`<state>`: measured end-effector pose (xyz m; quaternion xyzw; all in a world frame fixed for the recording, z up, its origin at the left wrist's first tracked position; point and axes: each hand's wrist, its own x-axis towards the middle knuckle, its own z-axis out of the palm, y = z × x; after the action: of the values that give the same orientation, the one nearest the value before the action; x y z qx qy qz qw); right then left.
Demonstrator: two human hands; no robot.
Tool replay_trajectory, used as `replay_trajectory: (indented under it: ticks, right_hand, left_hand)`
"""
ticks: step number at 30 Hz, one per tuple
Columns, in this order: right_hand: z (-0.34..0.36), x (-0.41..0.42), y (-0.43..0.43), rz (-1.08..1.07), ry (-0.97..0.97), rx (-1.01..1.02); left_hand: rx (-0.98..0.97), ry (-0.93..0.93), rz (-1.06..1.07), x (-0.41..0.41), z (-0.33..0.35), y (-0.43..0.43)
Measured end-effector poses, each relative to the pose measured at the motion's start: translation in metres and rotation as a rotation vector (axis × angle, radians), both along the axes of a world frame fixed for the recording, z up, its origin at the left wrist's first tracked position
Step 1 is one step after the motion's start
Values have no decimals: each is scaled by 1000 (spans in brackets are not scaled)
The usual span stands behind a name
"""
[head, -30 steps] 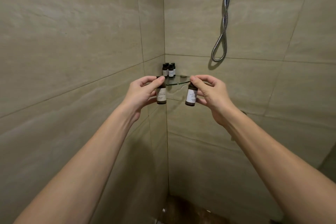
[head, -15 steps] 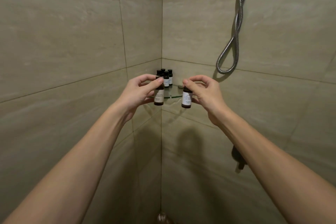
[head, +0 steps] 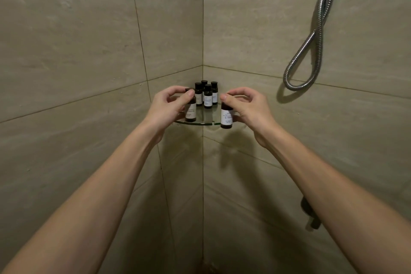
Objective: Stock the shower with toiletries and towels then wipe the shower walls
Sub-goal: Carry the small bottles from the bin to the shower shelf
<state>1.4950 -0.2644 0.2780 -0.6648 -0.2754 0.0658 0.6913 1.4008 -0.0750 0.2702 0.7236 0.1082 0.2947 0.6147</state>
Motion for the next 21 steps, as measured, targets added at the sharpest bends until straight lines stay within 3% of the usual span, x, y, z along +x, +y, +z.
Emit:
replay_trajectory:
  ticks: [17,21]
  right_hand:
    - [-21,58,87,-63,-74,-62]
    - [-29,63,95,-66,-86,-68]
  left_hand:
    - [407,-35,1,81,-32,56]
    - [423,-36,38,87,-39,62]
